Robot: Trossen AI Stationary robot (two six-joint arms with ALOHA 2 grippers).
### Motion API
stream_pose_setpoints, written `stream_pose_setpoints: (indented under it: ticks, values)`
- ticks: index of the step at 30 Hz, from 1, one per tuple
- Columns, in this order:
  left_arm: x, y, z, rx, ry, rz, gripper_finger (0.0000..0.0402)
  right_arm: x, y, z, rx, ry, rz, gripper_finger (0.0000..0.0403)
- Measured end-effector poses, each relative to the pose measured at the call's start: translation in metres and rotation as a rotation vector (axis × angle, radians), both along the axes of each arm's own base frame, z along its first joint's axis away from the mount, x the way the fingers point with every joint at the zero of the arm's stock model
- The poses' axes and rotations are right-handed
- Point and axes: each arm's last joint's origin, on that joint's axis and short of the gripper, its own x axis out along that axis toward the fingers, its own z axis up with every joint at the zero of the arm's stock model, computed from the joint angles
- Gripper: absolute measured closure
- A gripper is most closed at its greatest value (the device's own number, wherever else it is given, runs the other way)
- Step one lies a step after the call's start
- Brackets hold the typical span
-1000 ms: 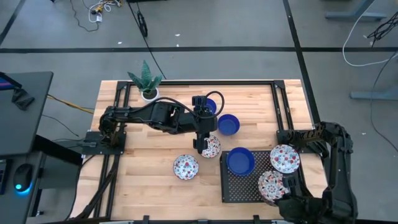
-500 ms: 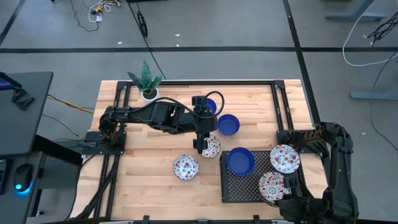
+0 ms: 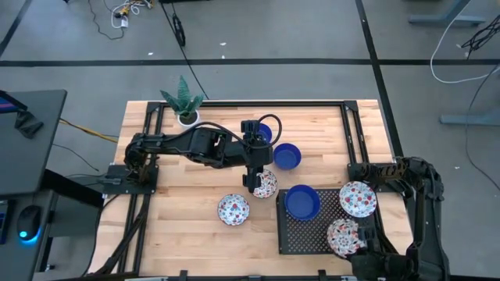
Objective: Pick & Place Mini bowls
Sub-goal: Stack the bottom orange patterned bowl on the orange patterned bowl on the shelf
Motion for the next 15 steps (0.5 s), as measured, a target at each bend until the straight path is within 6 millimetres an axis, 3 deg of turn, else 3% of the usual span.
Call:
stream_pose_setpoints:
  ticks: [15]
  values:
    - [0.0000, 0.0000, 0.0000, -0.001, -0.001, 0.000, 0.0220, -0.0005, -0.0008, 0.0000, 0.004, -0.005, -0.026, 0.0357]
